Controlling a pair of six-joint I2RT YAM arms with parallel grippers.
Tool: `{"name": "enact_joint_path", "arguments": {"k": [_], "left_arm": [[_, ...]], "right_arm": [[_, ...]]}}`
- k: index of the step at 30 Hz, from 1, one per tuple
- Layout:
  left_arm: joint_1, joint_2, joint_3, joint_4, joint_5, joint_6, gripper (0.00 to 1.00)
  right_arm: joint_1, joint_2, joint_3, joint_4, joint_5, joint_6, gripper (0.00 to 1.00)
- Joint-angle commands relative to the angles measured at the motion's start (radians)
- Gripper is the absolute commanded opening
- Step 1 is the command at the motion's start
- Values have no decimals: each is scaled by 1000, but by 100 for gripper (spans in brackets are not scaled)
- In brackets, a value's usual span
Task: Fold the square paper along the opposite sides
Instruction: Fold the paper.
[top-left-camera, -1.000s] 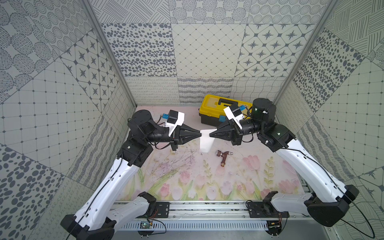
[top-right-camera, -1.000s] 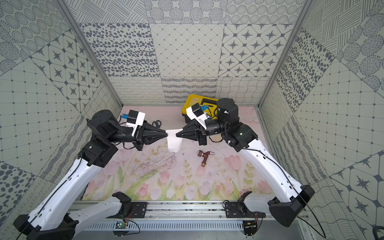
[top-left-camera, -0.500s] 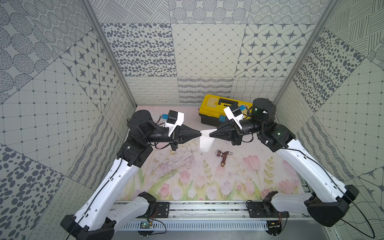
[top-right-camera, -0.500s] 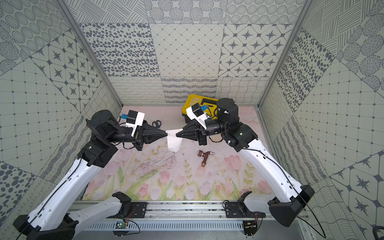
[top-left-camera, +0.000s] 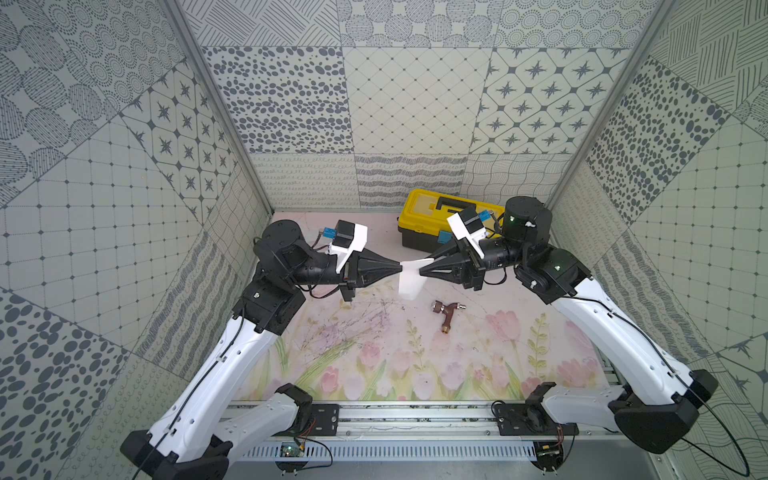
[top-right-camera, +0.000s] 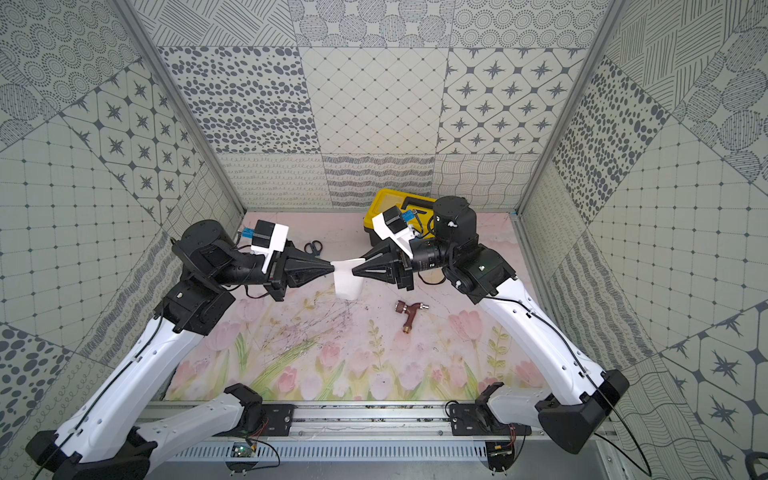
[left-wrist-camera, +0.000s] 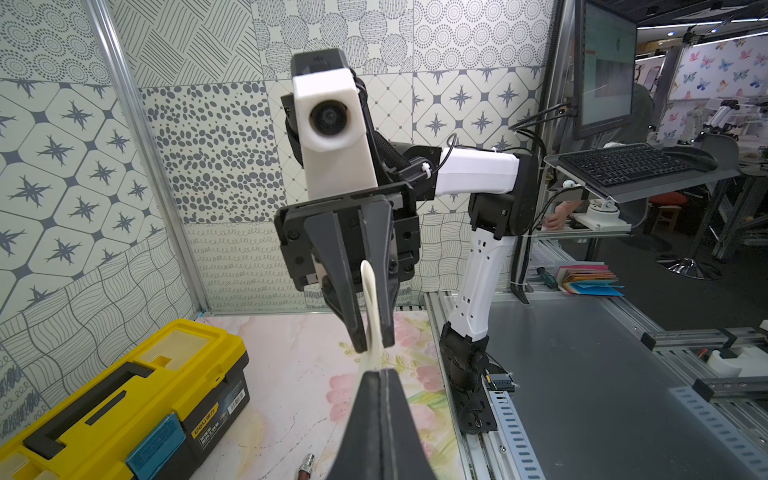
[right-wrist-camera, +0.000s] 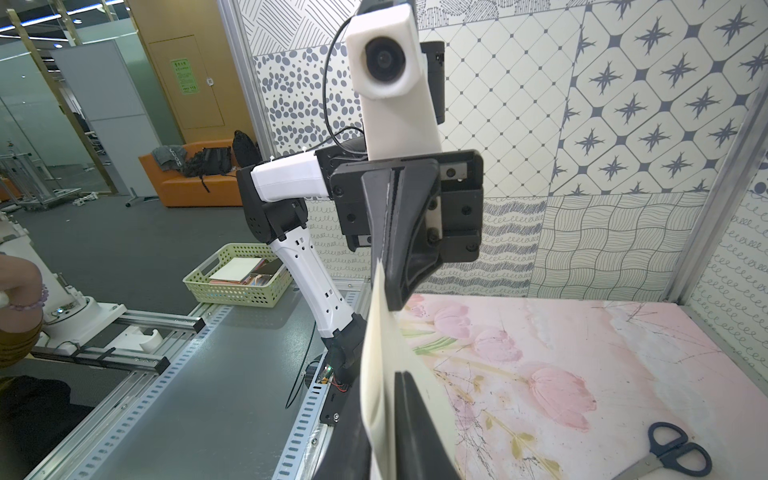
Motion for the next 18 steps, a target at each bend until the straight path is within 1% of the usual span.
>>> {"name": "enact_joint_path", "arguments": {"k": [1,11,18], "left_arm": [[2,-5,9,25,35,10,0],[2,11,3,-45,47,32,0],[2,-6,-12,50,-5,-31,0]], "right_arm": [[7,-3,21,8,-2,-9,18],[6,-3,37,3,5,-7,22],[11,17,35,2,-3,0,28]]}}
